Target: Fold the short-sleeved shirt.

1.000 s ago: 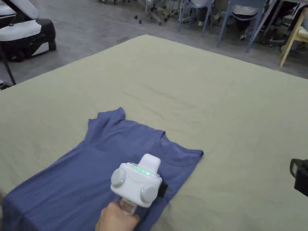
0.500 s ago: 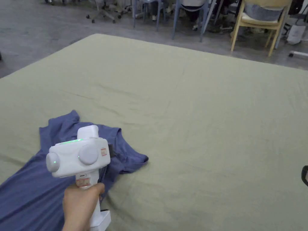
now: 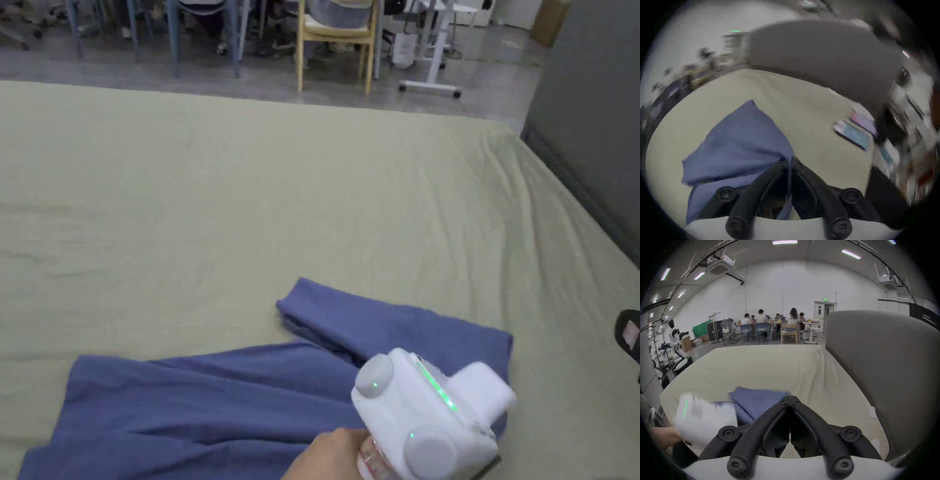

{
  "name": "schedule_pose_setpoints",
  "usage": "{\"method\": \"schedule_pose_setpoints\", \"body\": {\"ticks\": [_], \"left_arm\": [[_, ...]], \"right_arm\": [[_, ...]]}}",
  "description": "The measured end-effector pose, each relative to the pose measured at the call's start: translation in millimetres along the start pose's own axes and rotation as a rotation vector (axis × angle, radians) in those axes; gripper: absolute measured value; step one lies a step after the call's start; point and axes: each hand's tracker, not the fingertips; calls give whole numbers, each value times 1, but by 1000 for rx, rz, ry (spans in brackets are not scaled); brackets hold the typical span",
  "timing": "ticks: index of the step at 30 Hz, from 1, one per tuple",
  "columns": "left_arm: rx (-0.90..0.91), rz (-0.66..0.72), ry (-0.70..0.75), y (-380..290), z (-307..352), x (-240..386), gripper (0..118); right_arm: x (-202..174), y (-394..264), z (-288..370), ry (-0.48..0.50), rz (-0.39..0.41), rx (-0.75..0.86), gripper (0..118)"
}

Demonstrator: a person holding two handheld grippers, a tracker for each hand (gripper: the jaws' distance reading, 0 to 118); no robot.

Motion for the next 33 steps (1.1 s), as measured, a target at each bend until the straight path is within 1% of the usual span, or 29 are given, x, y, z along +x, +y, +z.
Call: {"method": "schedule_pose_setpoints", "body": {"ticks": [1, 2, 3, 4, 6, 7, 8, 9, 10, 12, 13, 15, 17, 18, 20, 21, 22, 23, 25, 27, 28, 30, 32, 33], "left_arm": [[-54, -71, -51, -3, -12, 18, 2], [-118, -112, -64, -7, -23, 34, 2], [-178, -154, -70, -17, -33, 43, 2], [-201, -163, -53, -25, -40, 45, 2], [-224, -113, -26, -36, -50, 40, 2], [-171, -44, -56, -37, -45, 27, 2], [-169, 41, -89, -34, -43, 20, 3], [-186, 112, -109, -33, -44, 13, 12], [-192, 182, -131, -34, -45, 7, 30], [-138, 325, -204, -35, -38, -6, 68], [-124, 375, -210, -36, -31, -9, 75], [-89, 416, -134, -41, 1, -16, 75], [-11, 433, -48, -58, 53, -29, 75], [44, 452, 14, -71, 87, -36, 71], [186, 513, 249, -102, 159, -43, 53], [267, 538, 394, -120, 195, -46, 53], [272, 579, 531, -133, 218, -49, 5], [271, 652, 649, -146, 247, -49, 0], [253, 724, 667, -173, 286, -57, 0], [248, 759, 785, -187, 307, -55, 0], [238, 777, 816, -193, 313, -58, 0], [214, 826, 827, -201, 316, -74, 0], [172, 854, 833, -198, 306, -91, 0], [140, 837, 848, -195, 298, -105, 0]], "right_arm": [[5, -2, 0, -9, -8, -2, 3], [9, -5, -1, -17, -15, -4, 3], [12, -7, -2, -26, -25, -8, 3], [14, -10, -4, -25, -34, -12, 3], [16, -15, -11, -15, -57, -22, 3], [15, -16, -14, -12, -59, -27, 3], [14, -18, -16, -10, -61, -31, 3], [15, -21, -21, -4, -64, -35, 3], [14, -22, -23, 3, -68, -39, 3], [11, -21, -25, 23, -81, -42, 3], [10, -21, -24, 35, -88, -41, 3], [7, -18, -23, 43, -92, -33, 3], [6, -14, -23, 45, -83, -29, 3], [6, -12, -22, 45, -77, -25, 3], [7, -10, -22, 47, -61, -24, 3], [6, -10, -21, 43, -51, -22, 3], [6, -11, -21, 43, -47, -20, 3], [6, -12, -21, 45, -46, -20, 3], [6, -16, -22, 48, -51, -28, 3], [4, -19, -25, 38, -50, -37, 3], [3, -20, -28, 30, -56, -38, 3], [-1, -20, -35, 47, -75, -52, 3], [-8, -21, -42, 52, -68, -57, 3], [-14, -21, -44, 54, -57, -60, 3]]}}
